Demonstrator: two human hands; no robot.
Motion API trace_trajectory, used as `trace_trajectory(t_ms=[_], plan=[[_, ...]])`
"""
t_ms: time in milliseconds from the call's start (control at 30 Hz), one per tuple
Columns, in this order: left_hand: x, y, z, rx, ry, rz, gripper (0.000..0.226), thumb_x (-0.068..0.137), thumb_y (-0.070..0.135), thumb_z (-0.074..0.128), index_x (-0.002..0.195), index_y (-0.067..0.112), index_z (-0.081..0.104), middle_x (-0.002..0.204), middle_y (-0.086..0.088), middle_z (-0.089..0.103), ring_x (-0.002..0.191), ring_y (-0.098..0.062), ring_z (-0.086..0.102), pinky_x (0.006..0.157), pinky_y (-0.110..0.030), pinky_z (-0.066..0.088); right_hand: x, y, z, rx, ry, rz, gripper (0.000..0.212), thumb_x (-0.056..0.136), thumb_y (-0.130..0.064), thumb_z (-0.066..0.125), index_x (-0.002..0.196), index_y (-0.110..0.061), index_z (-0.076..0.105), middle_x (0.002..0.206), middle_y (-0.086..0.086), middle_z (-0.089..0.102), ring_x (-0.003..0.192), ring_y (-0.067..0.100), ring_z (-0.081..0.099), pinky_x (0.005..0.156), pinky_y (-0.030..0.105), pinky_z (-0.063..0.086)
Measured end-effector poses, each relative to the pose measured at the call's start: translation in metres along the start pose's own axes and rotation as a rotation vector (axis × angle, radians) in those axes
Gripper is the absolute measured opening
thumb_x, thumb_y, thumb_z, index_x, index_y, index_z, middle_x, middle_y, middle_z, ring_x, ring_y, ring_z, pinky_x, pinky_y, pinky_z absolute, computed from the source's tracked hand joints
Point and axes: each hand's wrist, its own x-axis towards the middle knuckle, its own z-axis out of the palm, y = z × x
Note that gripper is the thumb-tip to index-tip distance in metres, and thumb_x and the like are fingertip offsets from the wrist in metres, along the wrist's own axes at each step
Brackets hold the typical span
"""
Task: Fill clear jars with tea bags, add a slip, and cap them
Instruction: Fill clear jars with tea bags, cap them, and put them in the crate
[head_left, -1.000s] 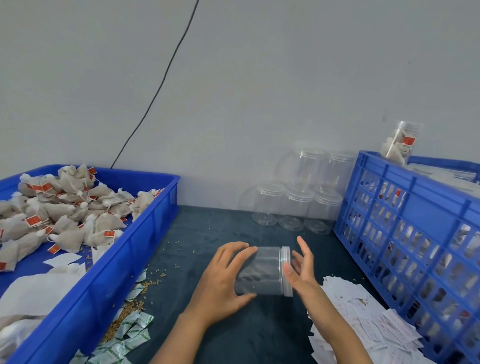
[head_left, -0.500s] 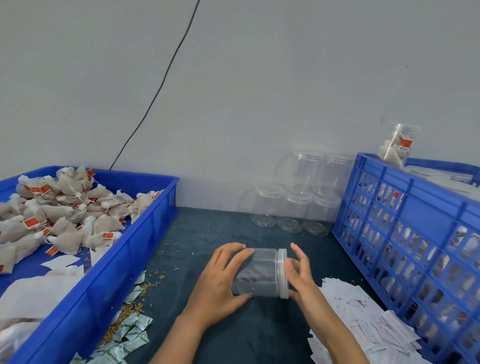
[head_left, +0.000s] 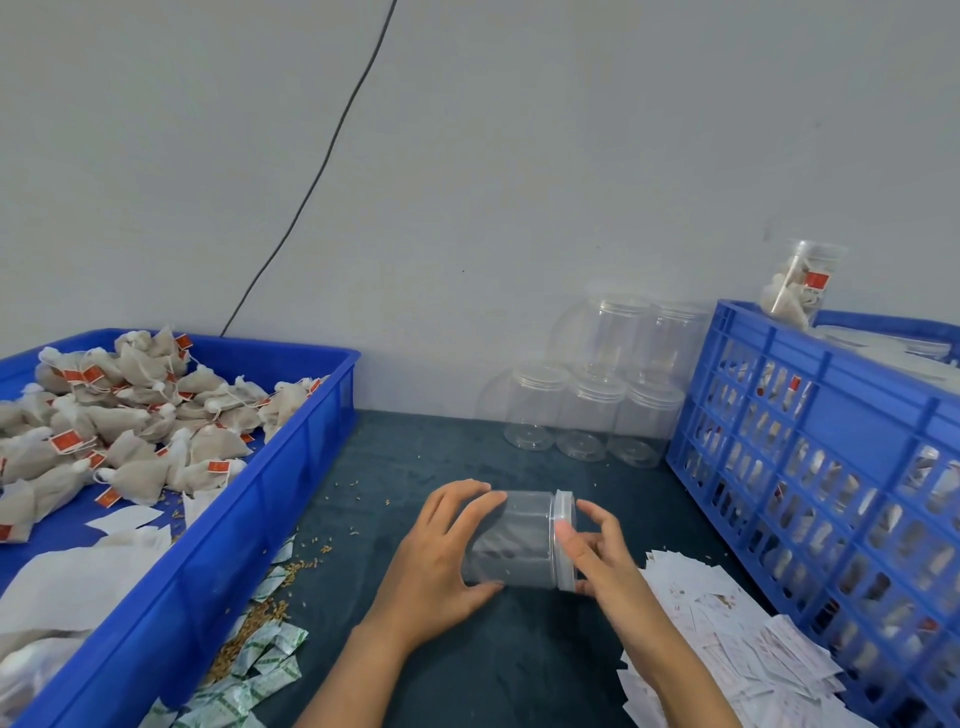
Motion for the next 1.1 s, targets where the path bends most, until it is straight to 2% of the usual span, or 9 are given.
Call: trace_trajectory(t_ms=[133,333,400,467,567,667,733,867,1100], plan=[[0.001,0.001,0.001,-0.083,0.044,-0.032,0.078,0.063,0.026,0.083,0.134,0.021,0.051,0.135,0.009,0.045,0.129,-0.005,0.037,0.106,-0.006,0.024,-0.002,0.001,-0.011,-0.014,-0.007,-0.124,0.078,0.077,-0.022,0.079,0.135,-0.046,0.034,0.124,-0.007,0.053,0.111,0.003,0.056,0.079,0.021,0.051],[0.002,-0.002,-0.003,-0.177,0.044,-0.041,0.084,0.06,0.029,0.086,0.134,0.029,0.046,0.135,0.014,0.044,0.13,-0.002,0.039,0.107,-0.012,0.029,-0.007,-0.007,-0.022,-0.24,-0.169,-0.298,0.104,0.067,-0.008,0.083,0.139,-0.057,0.027,0.138,-0.031,0.04,0.127,-0.012,0.039,0.092,0.015,0.046],[0.002,-0.002,-0.004,-0.166,0.03,-0.03,0.086,0.061,0.031,0.086,0.136,0.031,0.044,0.136,0.015,0.043,0.131,-0.002,0.038,0.108,-0.013,0.029,-0.009,-0.008,-0.023,-0.256,-0.208,-0.288,0.104,0.071,-0.009,0.081,0.14,-0.059,0.02,0.145,-0.032,0.031,0.127,-0.015,0.036,0.095,0.017,0.044],[0.002,-0.001,-0.002,-0.125,0.017,-0.008,0.083,0.064,0.032,0.084,0.138,0.028,0.046,0.137,0.013,0.043,0.132,-0.005,0.037,0.109,-0.016,0.03,-0.011,-0.009,-0.019,-0.214,-0.25,-0.235,0.105,0.071,-0.032,0.082,0.141,-0.06,0.01,0.142,-0.034,0.024,0.129,-0.016,0.031,0.101,0.022,0.042],[0.002,-0.001,0.002,-0.044,-0.006,0.029,0.079,0.068,0.033,0.08,0.139,0.026,0.046,0.139,0.012,0.042,0.133,-0.007,0.035,0.107,-0.014,0.031,-0.009,-0.01,-0.002,-0.099,-0.067,-0.121,0.083,0.075,-0.067,0.061,0.143,-0.048,0.018,0.134,-0.017,0.032,0.126,-0.002,0.039,0.105,0.033,0.04],[0.001,-0.002,0.003,-0.016,-0.025,0.044,0.08,0.068,0.034,0.079,0.14,0.028,0.045,0.14,0.014,0.04,0.135,-0.006,0.032,0.105,-0.014,0.032,-0.005,-0.007,0.001,-0.098,0.041,-0.05,0.055,0.08,-0.053,0.055,0.13,-0.033,0.042,0.124,0.004,0.047,0.112,0.016,0.055,0.098,0.043,0.048],[0.001,-0.003,0.002,-0.033,-0.022,0.041,0.081,0.067,0.033,0.08,0.139,0.029,0.045,0.14,0.014,0.04,0.135,-0.006,0.033,0.106,-0.015,0.031,-0.005,-0.006,-0.004,-0.116,0.022,-0.068,0.041,0.086,-0.037,0.065,0.123,-0.034,0.047,0.123,0.0,0.051,0.108,0.011,0.057,0.086,0.031,0.053],[0.003,-0.006,0.0,-0.12,0.001,0.006,0.082,0.063,0.031,0.085,0.136,0.029,0.048,0.136,0.015,0.041,0.132,-0.007,0.038,0.109,-0.017,0.03,-0.008,-0.006,-0.015,-0.247,-0.048,-0.221,0.065,0.076,-0.021,0.08,0.124,-0.045,0.043,0.123,-0.023,0.04,0.111,-0.012,0.045,0.08,0.012,0.048],[0.005,-0.006,-0.002,-0.149,-0.005,-0.016,0.084,0.059,0.028,0.084,0.135,0.031,0.048,0.134,0.018,0.041,0.131,-0.005,0.037,0.109,-0.014,0.028,-0.009,-0.008,-0.009,-0.631,-0.047,-0.502,0.082,0.066,-0.007,0.077,0.12,-0.05,0.031,0.131,-0.024,0.021,0.13,-0.001,0.027,0.103,0.018,0.034]])
